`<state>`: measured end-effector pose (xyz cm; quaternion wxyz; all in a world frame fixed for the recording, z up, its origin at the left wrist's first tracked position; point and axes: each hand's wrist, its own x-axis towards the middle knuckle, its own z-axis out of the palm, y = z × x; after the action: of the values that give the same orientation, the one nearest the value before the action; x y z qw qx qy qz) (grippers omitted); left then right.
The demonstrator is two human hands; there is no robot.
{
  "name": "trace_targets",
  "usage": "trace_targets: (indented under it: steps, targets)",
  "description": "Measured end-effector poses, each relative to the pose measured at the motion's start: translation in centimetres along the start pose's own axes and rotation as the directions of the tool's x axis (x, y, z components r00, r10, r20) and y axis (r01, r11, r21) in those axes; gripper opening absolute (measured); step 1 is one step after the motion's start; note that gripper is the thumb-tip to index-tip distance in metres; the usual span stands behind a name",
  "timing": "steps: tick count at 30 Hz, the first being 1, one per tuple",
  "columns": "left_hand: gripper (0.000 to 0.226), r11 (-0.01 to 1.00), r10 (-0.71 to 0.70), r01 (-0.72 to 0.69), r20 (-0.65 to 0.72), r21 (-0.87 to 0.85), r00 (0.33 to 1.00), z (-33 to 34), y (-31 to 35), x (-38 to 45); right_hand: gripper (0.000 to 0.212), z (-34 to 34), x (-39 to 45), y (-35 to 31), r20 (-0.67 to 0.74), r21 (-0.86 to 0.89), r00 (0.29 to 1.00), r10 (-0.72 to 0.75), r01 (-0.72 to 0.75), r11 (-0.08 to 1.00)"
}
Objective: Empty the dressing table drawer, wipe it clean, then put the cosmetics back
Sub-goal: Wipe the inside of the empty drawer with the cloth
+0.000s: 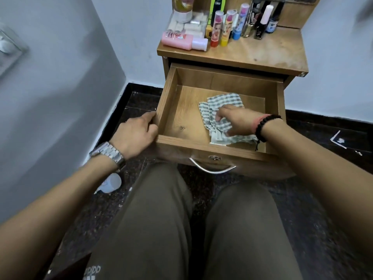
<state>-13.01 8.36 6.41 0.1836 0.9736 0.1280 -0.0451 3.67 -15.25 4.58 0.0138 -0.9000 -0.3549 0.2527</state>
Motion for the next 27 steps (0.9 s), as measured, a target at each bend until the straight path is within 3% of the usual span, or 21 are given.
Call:
trace_targets:
  steps: [3,6,9,11,15,18,22,27]
  targets:
    - [0.060,0.997,-0.072,0.072,0.177,0.005,0.982,-0.9,-0.2,1.4,0.052,0.8,-1.2,-1.2,0.080,0.002,0.996,-0.031,0.031,1.000]
    - [0.046,0.988,-0.147,0.151,0.249,0.003,0.957,-1.0,0.7,3.5,0.048,0.9,-0.7,-2.9,0.079,0.004,0.993,-0.093,0.093,0.996]
    - [0.052,0.975,-0.198,0.216,0.232,-0.054,0.952,-0.5,1.2,4.4,0.044,0.8,0.5,-4.6,0.053,0.018,0.989,-0.138,0.137,0.990]
    - [0.049,0.971,-0.216,0.229,0.168,-0.067,0.962,-0.3,1.0,4.2,0.043,0.7,1.2,-5.0,-0.004,0.003,0.996,-0.086,0.086,0.996]
    - [0.044,0.970,-0.227,0.235,0.121,-0.058,0.966,0.0,1.2,3.5,0.075,0.8,0.8,-4.5,-0.084,-0.079,0.993,0.078,-0.084,0.993]
    - [0.045,0.967,-0.237,0.246,0.125,-0.060,0.963,0.2,1.3,3.7,0.055,1.4,0.8,-5.3,-0.074,-0.125,0.996,0.041,-0.050,0.991]
    - [0.045,0.967,-0.238,0.246,0.105,-0.071,0.966,0.1,1.3,4.0,0.036,0.1,1.7,-7.8,0.084,0.012,0.995,-0.047,0.046,0.999]
    - [0.045,0.964,-0.250,0.258,0.108,-0.070,0.962,0.3,1.4,3.8,0.034,0.2,3.9,-10.5,0.029,0.032,0.999,-0.037,0.036,0.999]
